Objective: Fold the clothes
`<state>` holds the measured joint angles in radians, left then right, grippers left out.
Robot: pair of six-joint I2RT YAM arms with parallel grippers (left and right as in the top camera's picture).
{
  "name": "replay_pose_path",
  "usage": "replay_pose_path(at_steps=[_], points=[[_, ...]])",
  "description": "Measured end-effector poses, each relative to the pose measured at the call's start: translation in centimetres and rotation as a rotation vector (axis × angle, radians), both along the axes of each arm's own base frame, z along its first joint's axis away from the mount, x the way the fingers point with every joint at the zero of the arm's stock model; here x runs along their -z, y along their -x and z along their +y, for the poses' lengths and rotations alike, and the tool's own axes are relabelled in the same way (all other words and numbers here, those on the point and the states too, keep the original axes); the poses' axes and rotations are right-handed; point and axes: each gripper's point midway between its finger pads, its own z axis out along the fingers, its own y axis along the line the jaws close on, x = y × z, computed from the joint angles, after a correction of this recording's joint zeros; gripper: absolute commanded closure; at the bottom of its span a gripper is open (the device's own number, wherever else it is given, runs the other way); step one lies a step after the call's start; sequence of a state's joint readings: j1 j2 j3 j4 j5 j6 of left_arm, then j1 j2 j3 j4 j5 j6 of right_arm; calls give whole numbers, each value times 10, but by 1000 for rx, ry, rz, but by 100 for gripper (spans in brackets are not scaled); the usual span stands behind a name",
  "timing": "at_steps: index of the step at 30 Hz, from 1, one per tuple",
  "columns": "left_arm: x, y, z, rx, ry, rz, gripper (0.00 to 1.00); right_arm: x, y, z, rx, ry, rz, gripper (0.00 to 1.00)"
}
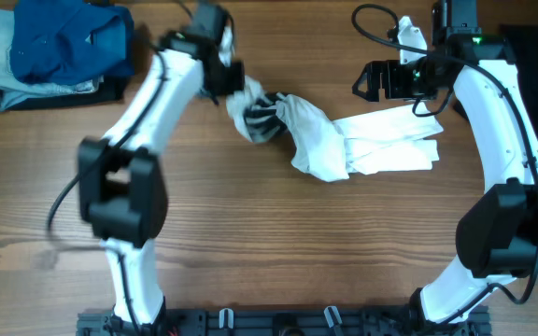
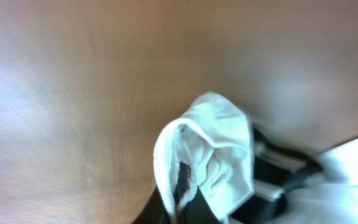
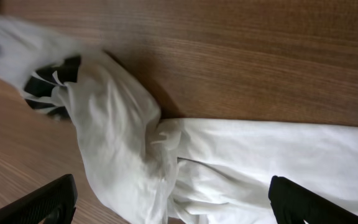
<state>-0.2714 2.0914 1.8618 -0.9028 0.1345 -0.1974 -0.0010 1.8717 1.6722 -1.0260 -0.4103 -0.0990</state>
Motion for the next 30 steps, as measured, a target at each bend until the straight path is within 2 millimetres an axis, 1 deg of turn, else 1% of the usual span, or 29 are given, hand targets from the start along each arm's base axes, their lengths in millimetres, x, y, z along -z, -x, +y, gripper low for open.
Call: replay_pose_path(at_steps=[1,2,3,6,8,9,11,12,15,16,17,18,20,22,23,24,27,30], points=[[-39,-10,0,-7,28,-100,96,0,-1,0,0,0,-5,0],[-100,-16,-1,-11,68,-253,96,-1,-3,0,0,-1,-12,0],[-136,-14,-2,-10,93,-336,96,-2,-4,2,-4,-10,-21,1],[-225,6,-2,0,157,-544,96,-12,-14,12,-29,-72,-75,1],[-253,13,-4,5,182,-617,96,-23,-23,23,-60,-137,-135,2],[-268,16,-5,8,196,-661,96,-34,-28,31,-88,-190,-181,2],[-291,21,-8,13,220,-726,96,-53,-33,42,-130,-262,-250,2],[-297,23,-10,17,228,-747,96,-61,-35,46,-144,-287,-280,2],[-324,31,-19,36,265,-825,96,-97,-35,56,-197,-355,-386,2],[-333,35,-22,44,277,-848,96,-113,-32,59,-215,-372,-427,2],[-345,41,-27,58,296,-885,96,-119,-31,60,-223,-375,-444,2],[-352,43,-30,62,307,-909,96,-124,-29,60,-228,-380,-456,2],[-382,45,-41,81,358,-1019,96,-131,-28,62,-239,-387,-477,2],[-411,50,-50,98,410,-1129,96,-132,-28,62,-241,-389,-479,2],[-422,53,-52,101,431,-1169,96,-132,-28,62,-241,-389,-479,2],[-443,60,-56,107,476,-1241,96,-132,-28,62,-243,-389,-483,2],[-484,82,-58,105,567,-1370,96,-133,-29,59,-236,-387,-488,2],[-503,98,-58,90,620,-1411,96,-137,-31,52,-233,-401,-503,2]])
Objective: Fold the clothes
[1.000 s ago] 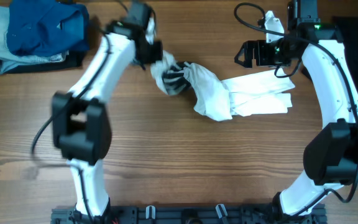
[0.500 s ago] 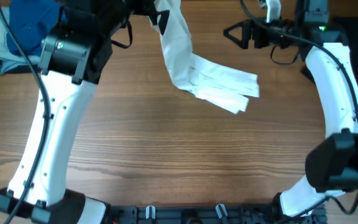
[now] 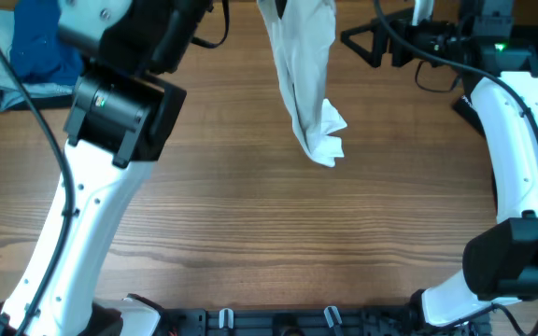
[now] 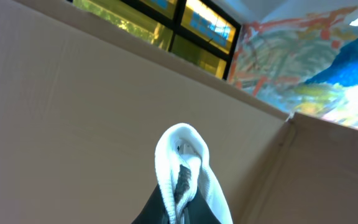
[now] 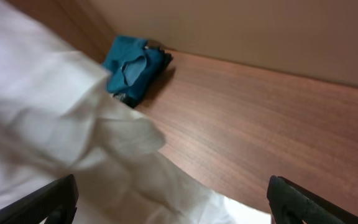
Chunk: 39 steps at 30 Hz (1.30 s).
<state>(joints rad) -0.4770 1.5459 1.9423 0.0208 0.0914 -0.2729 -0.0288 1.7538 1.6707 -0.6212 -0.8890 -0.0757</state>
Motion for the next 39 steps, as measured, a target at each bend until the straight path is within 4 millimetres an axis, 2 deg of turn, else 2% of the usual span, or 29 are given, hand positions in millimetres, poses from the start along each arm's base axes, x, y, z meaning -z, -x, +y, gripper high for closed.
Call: replay_pose_path(at_steps=[2,4,7,10,16,19,24,26,27,28,29,31,32,36,39], points=[[1,7,-8,19,4,17,96,-8,-3,-6,-8,-21,-36,2],[12,8,-18,37,-17,60,96,-16,-2,-6,-30,-42,-68,2],[32,8,-30,58,-61,134,96,-28,7,2,-110,-87,-115,2],[39,6,-31,59,-76,160,96,-35,16,8,-175,-117,-139,2],[40,6,-32,59,-77,162,96,-32,31,15,-261,-123,-161,3],[41,6,-32,59,-81,167,96,-34,37,26,-314,-130,-194,6],[50,5,-33,59,-99,198,96,-27,30,49,-388,-133,-255,8],[51,4,-33,59,-100,201,96,-21,18,57,-404,-139,-285,14],[50,4,-33,59,-100,200,96,-18,16,59,-406,-144,-282,25],[51,4,-33,59,-100,201,96,-12,11,62,-408,-152,-269,39],[52,4,-33,59,-102,204,96,-10,7,64,-408,-159,-272,49],[54,4,-33,59,-107,212,96,-7,4,68,-406,-171,-253,85],[55,4,-33,59,-110,217,96,-6,2,69,-407,-173,-251,96],[65,0,-31,39,-125,253,96,-14,-7,62,-372,-189,-260,96],[80,-6,-24,-20,-147,312,96,-22,-20,29,-285,-204,-250,96]])
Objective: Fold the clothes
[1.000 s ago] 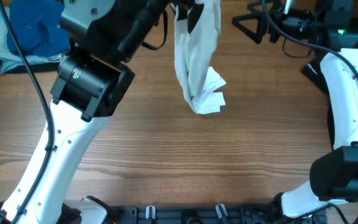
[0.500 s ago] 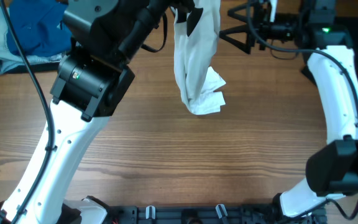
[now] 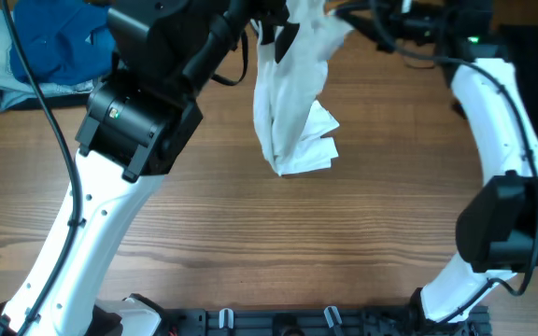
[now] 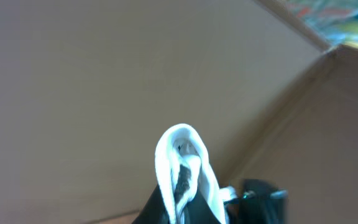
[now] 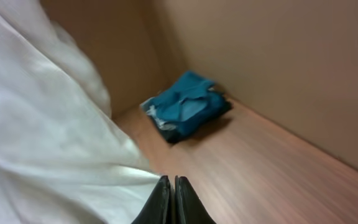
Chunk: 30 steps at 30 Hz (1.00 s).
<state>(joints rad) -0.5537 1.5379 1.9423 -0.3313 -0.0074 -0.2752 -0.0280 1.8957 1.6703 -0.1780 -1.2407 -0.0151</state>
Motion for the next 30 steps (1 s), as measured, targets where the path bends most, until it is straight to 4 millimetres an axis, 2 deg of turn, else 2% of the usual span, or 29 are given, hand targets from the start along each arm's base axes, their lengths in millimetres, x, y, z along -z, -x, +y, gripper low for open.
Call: replay_pose_path(at_steps=[3,6,10,13,14,16,17,19,21,24,28,30], points=[[14,-8,13,-86,-41,41,96,-16,-2,-36,80,-12,3,96],[29,-16,34,-221,-123,72,96,-56,14,-64,149,-13,-65,96],[37,-23,60,-362,-210,81,96,-105,47,-65,174,-4,-154,96],[41,-27,77,-435,-248,91,96,-119,65,-64,224,15,-146,96],[42,-28,80,-446,-254,93,96,-118,67,-65,237,23,-134,86],[42,-29,84,-462,-259,94,96,-105,69,-65,255,47,-74,37],[42,-29,84,-464,-259,94,96,-97,69,-63,256,57,-42,28],[42,-29,84,-463,-259,92,96,-81,65,-57,244,78,-8,20],[41,-29,83,-459,-259,89,96,-62,58,-42,202,100,11,16],[41,-29,80,-441,-261,85,96,-38,47,-15,138,123,24,13],[44,-27,70,-380,-268,91,96,13,23,34,37,152,40,12],[47,-26,65,-348,-273,97,96,31,16,51,2,155,38,12]])
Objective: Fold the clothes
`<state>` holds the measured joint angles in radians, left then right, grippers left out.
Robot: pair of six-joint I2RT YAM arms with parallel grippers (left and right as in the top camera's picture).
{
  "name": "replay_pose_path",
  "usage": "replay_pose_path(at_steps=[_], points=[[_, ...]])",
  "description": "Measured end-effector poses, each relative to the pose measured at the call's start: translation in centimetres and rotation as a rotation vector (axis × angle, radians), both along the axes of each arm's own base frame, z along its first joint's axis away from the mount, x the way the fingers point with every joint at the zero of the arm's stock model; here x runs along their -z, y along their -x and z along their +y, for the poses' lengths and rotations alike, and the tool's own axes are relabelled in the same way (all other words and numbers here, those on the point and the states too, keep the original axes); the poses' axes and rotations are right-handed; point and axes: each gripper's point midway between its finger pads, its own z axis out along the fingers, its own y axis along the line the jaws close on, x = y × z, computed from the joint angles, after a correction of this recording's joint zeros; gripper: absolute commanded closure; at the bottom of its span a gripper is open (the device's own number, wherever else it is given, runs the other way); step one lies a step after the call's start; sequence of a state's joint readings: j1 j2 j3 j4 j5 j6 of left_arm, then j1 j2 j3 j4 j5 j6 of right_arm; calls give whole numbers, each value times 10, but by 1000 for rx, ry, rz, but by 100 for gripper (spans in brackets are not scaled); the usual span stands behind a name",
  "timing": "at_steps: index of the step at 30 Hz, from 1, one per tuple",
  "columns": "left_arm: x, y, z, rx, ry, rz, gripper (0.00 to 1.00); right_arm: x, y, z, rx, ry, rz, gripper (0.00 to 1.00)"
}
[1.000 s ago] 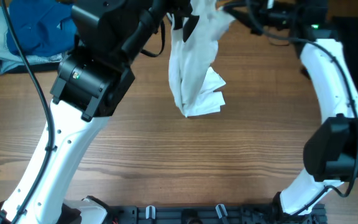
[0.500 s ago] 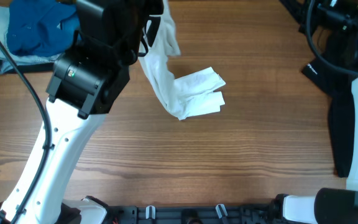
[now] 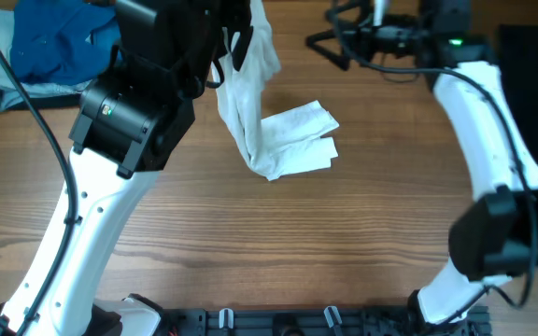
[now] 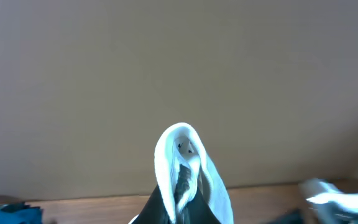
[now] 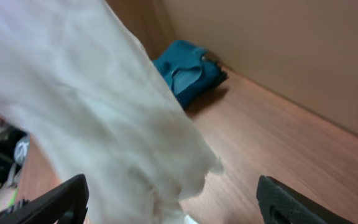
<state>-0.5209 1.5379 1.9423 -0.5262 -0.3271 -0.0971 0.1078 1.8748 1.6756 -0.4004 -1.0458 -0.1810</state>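
A white garment (image 3: 267, 140) with a black print hangs from my raised left gripper (image 3: 235, 28), which is shut on its top edge. The lower end lies folded over on the wooden table (image 3: 344, 233). In the left wrist view a loop of white cloth (image 4: 166, 149) stands up out of the shut left gripper (image 4: 182, 194). My right gripper (image 3: 336, 39) is up at the back, to the right of the garment, open and holding nothing. In the right wrist view the cloth (image 5: 98, 106) hangs blurred ahead of the open right gripper (image 5: 169, 208).
A stack of folded blue and denim clothes (image 3: 45, 51) lies at the back left, also visible as the blue stack (image 5: 188, 71). A dark garment (image 3: 530, 47) lies at the back right edge. Both arms reach in over the back half of the table.
My right gripper was shut at the garment's upper part; now it is open and off to the right of it. The garment hangs further left, its lower end spread on the table.
The garment first lay crumpled on the table, left gripper shut on one end, right open above it. Then the left held it high and hanging. Then the right was shut near its top. Now only the left holds it, with the bottom on the table.
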Motion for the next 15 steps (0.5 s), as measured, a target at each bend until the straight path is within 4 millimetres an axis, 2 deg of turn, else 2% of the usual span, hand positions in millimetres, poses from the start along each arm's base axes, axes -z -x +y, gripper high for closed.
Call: replay_pose_path(at_steps=[4,7,9,10,12,14,15], points=[[3,2,-9,54,0,14,96,32,-7,31,-71,-8,11,13],[4,3,-12,71,1,16,96,52,-3,53,-119,-8,49,18],[4,3,-12,75,2,16,96,60,4,68,-153,-7,64,35],[4,3,-13,76,2,16,96,60,7,74,-165,-7,64,48],[4,4,-13,80,1,19,96,59,11,81,-184,-12,59,83],[5,4,-14,82,1,21,96,58,11,82,-183,-15,66,96],[5,4,-14,83,0,22,96,58,10,80,-178,-17,72,95]])
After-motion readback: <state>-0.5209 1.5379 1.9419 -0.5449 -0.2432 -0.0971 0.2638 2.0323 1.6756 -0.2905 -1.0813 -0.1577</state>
